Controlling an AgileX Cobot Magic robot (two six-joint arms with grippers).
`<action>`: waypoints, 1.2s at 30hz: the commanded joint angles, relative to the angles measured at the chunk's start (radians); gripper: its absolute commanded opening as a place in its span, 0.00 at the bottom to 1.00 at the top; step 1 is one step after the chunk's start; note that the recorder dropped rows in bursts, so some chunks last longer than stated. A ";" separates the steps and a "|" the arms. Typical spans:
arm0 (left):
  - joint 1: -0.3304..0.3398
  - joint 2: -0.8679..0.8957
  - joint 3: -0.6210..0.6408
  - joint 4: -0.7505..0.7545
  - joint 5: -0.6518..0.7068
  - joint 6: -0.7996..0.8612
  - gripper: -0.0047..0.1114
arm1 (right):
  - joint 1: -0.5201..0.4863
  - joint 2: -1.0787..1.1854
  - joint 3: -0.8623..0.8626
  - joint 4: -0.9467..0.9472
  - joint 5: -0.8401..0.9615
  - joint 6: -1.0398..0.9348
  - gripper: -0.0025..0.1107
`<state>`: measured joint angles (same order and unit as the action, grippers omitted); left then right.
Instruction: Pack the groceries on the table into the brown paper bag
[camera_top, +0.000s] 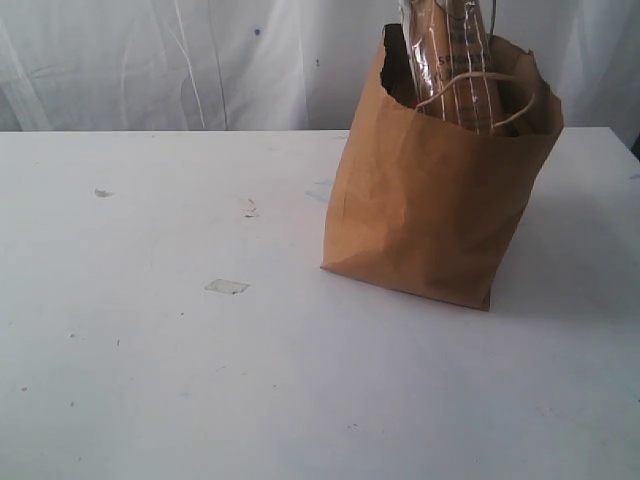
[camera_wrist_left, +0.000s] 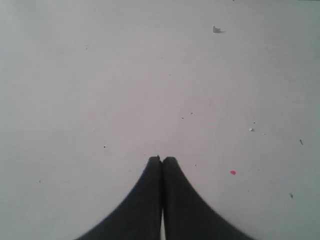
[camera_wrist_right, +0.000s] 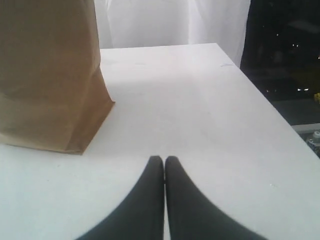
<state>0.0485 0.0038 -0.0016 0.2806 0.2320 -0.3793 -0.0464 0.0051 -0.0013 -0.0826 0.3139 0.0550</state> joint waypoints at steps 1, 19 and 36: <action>-0.004 -0.004 0.002 0.004 -0.001 0.001 0.04 | 0.005 -0.005 0.001 0.024 0.000 -0.071 0.02; -0.004 -0.004 0.002 0.004 -0.001 0.001 0.04 | 0.005 -0.005 0.001 0.024 0.000 -0.071 0.02; -0.004 -0.004 0.002 -0.045 -0.005 0.001 0.04 | 0.005 -0.005 0.001 0.026 0.000 -0.071 0.02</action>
<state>0.0485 0.0038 -0.0016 0.2751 0.2320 -0.3793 -0.0464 0.0051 -0.0013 -0.0571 0.3198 -0.0075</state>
